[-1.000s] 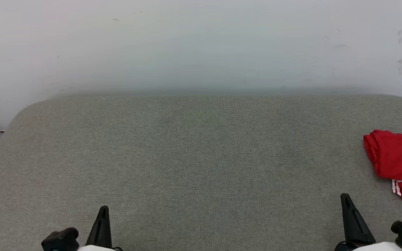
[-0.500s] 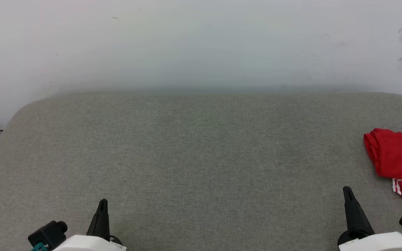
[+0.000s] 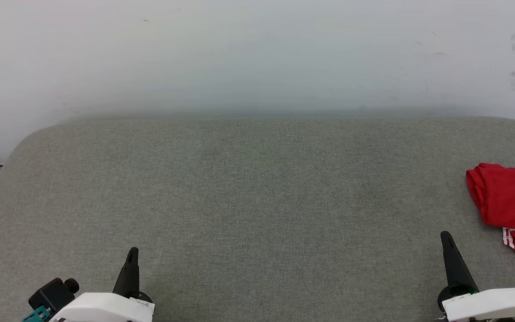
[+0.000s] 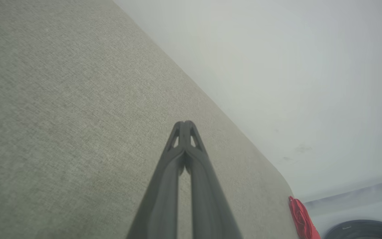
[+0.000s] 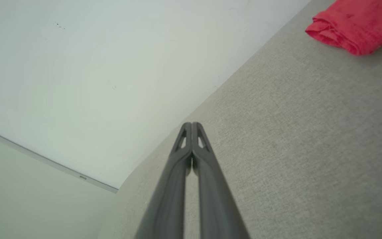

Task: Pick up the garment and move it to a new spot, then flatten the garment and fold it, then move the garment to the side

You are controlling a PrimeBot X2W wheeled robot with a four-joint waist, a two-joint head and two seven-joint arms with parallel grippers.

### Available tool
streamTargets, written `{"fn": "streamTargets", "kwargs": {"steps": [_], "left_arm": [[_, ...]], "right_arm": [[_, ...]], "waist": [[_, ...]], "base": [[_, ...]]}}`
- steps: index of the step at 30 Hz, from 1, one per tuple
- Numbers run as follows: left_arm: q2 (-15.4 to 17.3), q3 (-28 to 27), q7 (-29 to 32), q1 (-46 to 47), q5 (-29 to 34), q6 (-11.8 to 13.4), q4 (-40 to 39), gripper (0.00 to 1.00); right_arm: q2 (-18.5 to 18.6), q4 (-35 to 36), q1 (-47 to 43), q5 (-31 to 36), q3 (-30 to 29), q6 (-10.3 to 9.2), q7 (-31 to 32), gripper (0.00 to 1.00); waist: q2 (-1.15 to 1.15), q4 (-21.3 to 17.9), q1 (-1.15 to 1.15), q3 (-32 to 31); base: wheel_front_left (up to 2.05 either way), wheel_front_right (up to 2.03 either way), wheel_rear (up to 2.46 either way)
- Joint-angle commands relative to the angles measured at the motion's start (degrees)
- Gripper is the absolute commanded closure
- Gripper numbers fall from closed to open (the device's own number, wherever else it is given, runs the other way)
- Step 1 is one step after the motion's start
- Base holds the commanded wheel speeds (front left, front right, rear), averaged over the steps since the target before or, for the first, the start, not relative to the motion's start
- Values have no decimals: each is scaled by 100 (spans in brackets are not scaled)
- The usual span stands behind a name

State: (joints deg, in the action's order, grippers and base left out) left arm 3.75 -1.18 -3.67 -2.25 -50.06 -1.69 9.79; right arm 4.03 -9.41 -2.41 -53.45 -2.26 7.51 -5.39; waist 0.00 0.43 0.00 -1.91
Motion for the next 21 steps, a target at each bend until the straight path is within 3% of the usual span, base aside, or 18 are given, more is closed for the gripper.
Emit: {"fn": "streamTargets", "kwargs": {"steps": [1, 21], "left_arm": [[9, -56, 46, 158, -239, -56, -22, 100], [-18, -213, 360, 398, -1517, -232, 119, 100]], "right_arm": [[49, 26, 159, -235, -21, -1, 58, 100], [50, -123, 401, -1463, -82, -2, 370, 100]], "waist": [[0, -1, 0, 5], [0, -12, 0, 57]], "base": [[0, 0, 0], [0, 0, 0]]}}
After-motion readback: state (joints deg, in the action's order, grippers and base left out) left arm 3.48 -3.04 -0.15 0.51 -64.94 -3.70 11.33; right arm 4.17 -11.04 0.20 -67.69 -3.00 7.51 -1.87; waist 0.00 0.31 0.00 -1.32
